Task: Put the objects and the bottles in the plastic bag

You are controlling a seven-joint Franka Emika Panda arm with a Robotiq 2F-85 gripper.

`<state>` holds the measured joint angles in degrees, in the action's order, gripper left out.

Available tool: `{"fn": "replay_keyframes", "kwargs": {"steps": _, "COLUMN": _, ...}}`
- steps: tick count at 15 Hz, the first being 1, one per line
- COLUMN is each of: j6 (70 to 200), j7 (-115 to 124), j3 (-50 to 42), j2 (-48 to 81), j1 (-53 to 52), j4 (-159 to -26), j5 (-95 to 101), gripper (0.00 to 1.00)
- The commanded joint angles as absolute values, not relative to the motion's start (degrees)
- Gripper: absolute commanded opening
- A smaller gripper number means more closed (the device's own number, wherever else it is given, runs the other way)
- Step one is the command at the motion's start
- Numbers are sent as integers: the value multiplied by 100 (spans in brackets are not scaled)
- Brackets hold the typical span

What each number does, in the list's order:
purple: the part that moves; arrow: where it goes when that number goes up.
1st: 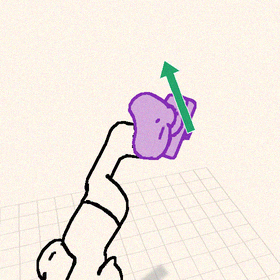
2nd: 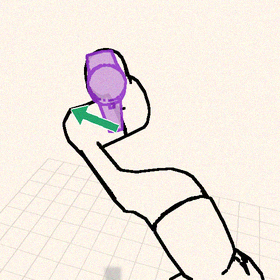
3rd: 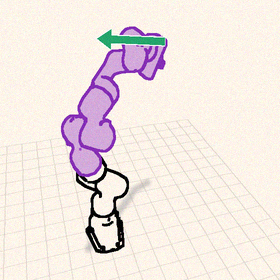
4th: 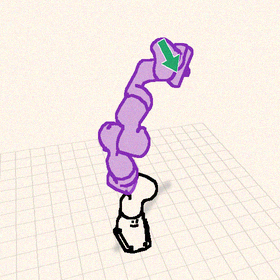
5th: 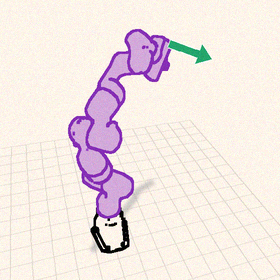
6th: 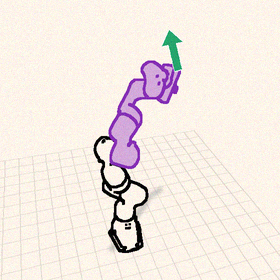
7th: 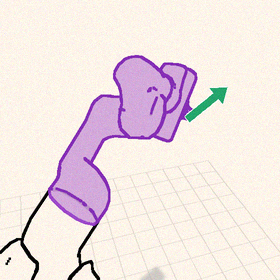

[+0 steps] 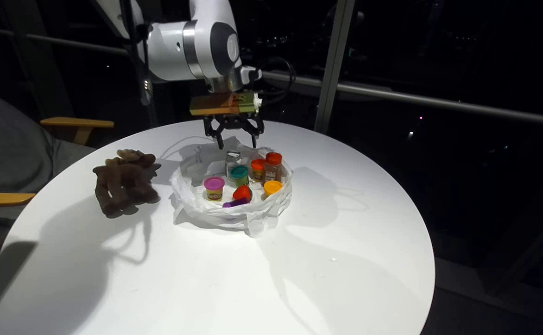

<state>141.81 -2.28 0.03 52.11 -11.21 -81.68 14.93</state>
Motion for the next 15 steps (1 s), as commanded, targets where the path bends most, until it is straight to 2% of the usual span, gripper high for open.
{"fn": "replay_keyframes", "kwargs": {"steps": 1, "j6": 13809, "j7": 88, "j3": -197, "j2": 4210, "j1": -1522, "j4": -8959, "j5": 1729, "gripper": 100}}
{"fn": "replay_keyframes", "kwargs": {"steps": 5, "j6": 13255, "j7": -284, "j3": 348, "j2": 3656, "j1": -1545, "j4": -9336, "j5": 1470, "gripper": 100}}
{"fn": "replay_keyframes", "kwargs": {"steps": 9, "j6": 13222, "j7": -704, "j3": 989, "j2": 3516, "j1": -1555, "j4": -9699, "j5": 1238, "gripper": 100}}
{"fn": "replay_keyframes", "kwargs": {"steps": 15, "j6": 13282, "j7": -1071, "j3": 1217, "j2": 4277, "j1": -1983, "j4": -9654, "j5": 1511, "gripper": 100}}
